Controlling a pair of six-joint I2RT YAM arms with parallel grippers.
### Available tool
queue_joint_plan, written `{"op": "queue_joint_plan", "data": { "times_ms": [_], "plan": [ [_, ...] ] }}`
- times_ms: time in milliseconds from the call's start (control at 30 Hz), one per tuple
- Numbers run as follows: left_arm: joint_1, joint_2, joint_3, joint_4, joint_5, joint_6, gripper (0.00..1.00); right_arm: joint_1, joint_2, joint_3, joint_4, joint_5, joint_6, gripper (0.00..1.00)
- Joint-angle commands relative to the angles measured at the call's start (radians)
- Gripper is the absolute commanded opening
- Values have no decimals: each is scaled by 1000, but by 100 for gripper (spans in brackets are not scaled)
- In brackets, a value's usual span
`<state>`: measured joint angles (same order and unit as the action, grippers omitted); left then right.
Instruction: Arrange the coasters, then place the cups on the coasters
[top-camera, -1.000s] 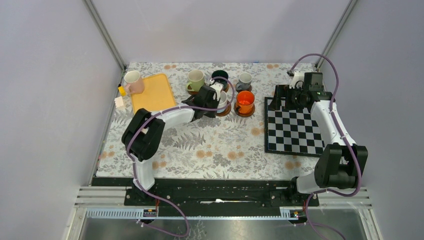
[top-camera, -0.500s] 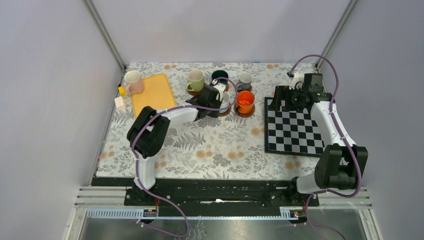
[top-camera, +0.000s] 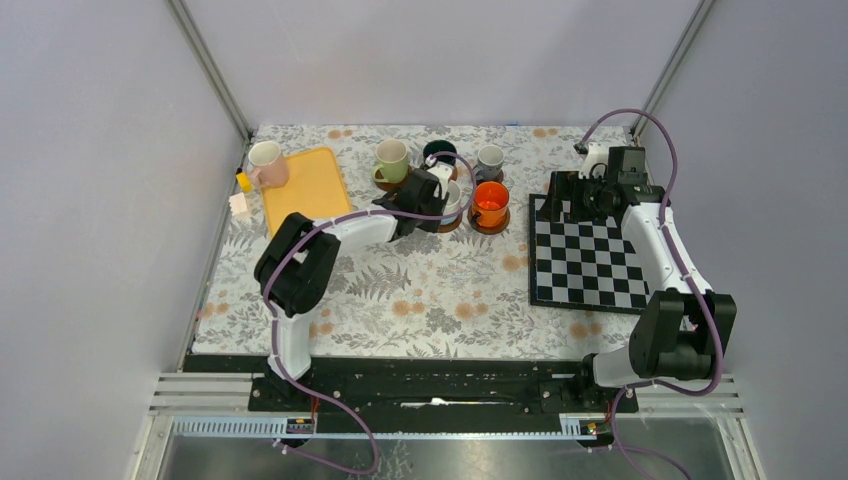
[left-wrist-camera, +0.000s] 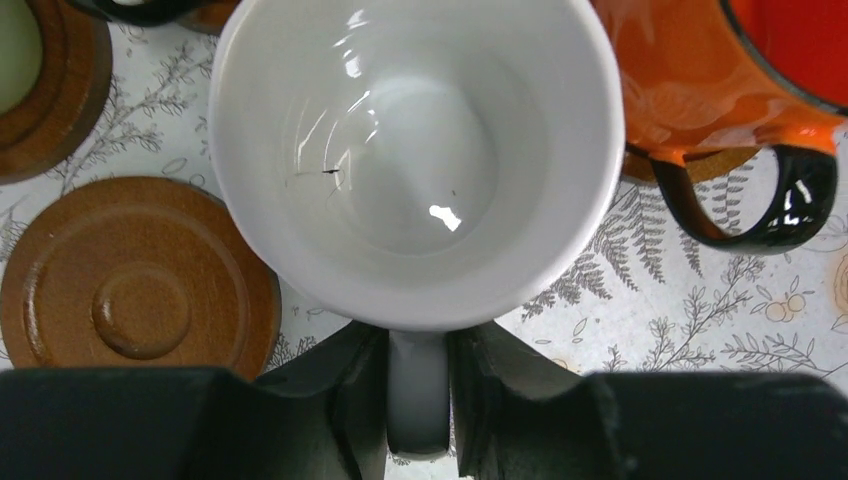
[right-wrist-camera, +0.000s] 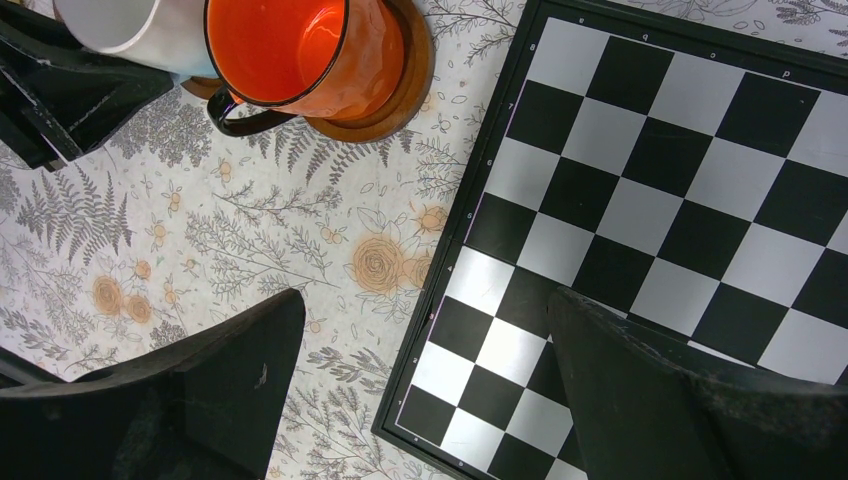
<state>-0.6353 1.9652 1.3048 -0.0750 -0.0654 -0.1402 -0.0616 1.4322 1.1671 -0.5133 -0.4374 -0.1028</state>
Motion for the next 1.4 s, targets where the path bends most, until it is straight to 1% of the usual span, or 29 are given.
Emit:
{"op": "queue_joint_plan", "data": {
  "times_ms": [0, 167, 233, 400, 533, 800, 967, 1000, 1067, 1100, 1167, 1367],
  "plan": [
    [-4, 3, 60, 86, -34, -5, 31, -1, -44, -3, 14, -15, -2, 98],
    [-4, -2, 61, 77, -18, -17, 41, 0, -47, -6, 14, -13, -3, 98],
    [-5, -11, 57, 76, -16, -18, 50, -1, -47, -8, 16, -12, -5, 98],
    [-6, -52, 46, 47, -20, -22, 65, -1, -42, -3, 16, -20, -5, 98],
    [-6, -79, 24, 37, -21, -10, 68, -1, -28, 0, 11, -30, -4, 98],
    [-4, -97, -10, 58, -68, 14, 60, 0, -28, -4, 18, -41, 0, 98],
    [-4, -101, 3, 26, -76, 12, 61, -1, -23, 2, 11, -45, -2, 98],
    [-4, -105, 10, 7, -73, 14, 62, -1, -24, 2, 11, -47, -3, 98],
    [-4, -125, 15, -39, -57, 16, 70, 0, -23, -1, 11, -51, -3, 98],
    [-4, -142, 14, -74, -51, 12, 77, -1, -22, 0, 9, -50, -5, 98],
    [-2, -192, -4, -118, -31, 12, 98, -1, -22, 0, 5, -50, -9, 98],
    [-2, -366, -83, -229, 52, 69, 99, 0, -31, 4, -3, -59, -13, 98]
  ]
}}
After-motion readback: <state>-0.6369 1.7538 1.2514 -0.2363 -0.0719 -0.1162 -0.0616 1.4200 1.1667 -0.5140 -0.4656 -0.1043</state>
